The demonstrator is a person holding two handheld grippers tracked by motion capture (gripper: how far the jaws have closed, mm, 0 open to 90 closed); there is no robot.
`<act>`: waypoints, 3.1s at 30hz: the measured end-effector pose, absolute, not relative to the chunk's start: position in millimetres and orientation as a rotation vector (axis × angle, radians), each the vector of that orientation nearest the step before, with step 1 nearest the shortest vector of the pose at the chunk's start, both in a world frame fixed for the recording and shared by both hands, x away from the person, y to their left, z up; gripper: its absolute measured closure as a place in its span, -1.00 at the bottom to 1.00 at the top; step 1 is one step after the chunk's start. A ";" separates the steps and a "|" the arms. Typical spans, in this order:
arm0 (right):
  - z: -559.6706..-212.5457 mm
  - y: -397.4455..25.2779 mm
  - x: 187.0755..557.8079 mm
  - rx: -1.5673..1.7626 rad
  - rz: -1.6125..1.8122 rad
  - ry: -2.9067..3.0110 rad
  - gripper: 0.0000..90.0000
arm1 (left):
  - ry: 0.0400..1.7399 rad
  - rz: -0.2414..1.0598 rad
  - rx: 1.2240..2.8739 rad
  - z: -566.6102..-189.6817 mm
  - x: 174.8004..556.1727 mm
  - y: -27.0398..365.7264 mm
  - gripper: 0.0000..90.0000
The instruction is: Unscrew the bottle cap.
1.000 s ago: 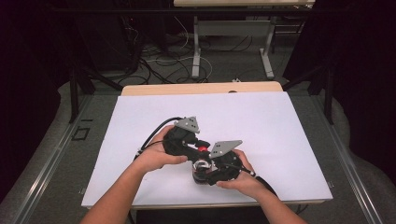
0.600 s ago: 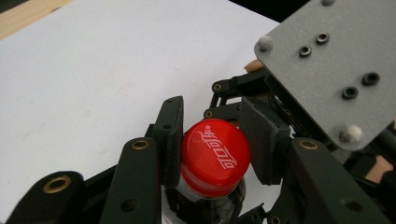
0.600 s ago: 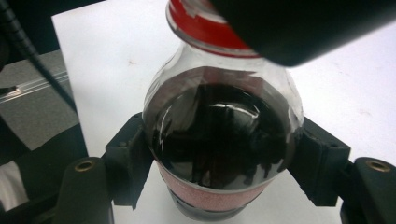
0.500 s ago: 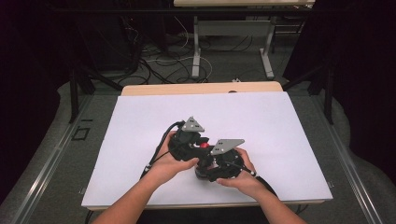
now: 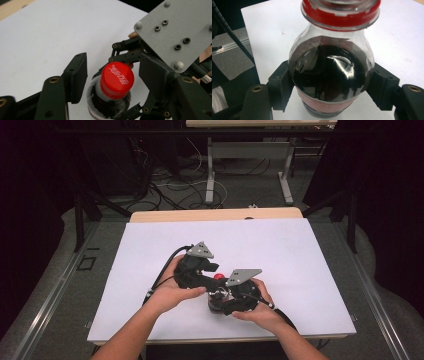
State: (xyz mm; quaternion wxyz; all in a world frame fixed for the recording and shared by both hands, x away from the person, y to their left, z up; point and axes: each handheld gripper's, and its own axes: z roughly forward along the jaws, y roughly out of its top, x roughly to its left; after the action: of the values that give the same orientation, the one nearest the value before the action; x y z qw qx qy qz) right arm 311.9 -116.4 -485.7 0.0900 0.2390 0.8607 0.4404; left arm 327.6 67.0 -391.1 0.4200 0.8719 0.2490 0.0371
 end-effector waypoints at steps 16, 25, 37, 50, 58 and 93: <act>-485.6 -114.1 310.0 0.669 1.330 2.580 -0.34 | 0.370 0.012 2.235 -395.7 342.2 83.7 -0.02; -486.5 -112.7 309.2 0.658 1.326 2.583 -0.34 | 0.371 -0.075 2.213 -402.6 345.7 77.2 0.13; -487.1 -111.8 308.5 0.654 1.321 2.595 -0.34 | 0.394 -0.008 2.242 -403.1 337.5 66.5 0.35; -487.2 -112.9 310.0 0.706 1.283 2.576 -0.34 | 0.681 0.205 2.164 -399.3 316.1 51.4 0.36; -487.8 -113.7 311.2 0.726 1.296 2.554 -0.34 | 0.711 0.196 2.150 -394.9 320.7 57.9 0.36; -487.1 -126.8 323.4 0.805 1.281 2.470 -0.34 | 1.023 0.313 2.027 -408.8 357.3 128.4 0.36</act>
State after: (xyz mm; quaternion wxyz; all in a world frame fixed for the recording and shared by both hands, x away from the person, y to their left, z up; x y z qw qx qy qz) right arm 323.4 -126.8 -487.1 0.1222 0.2758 0.8464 0.4390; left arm 357.3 128.4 -408.8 0.4123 0.8057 0.4066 0.1244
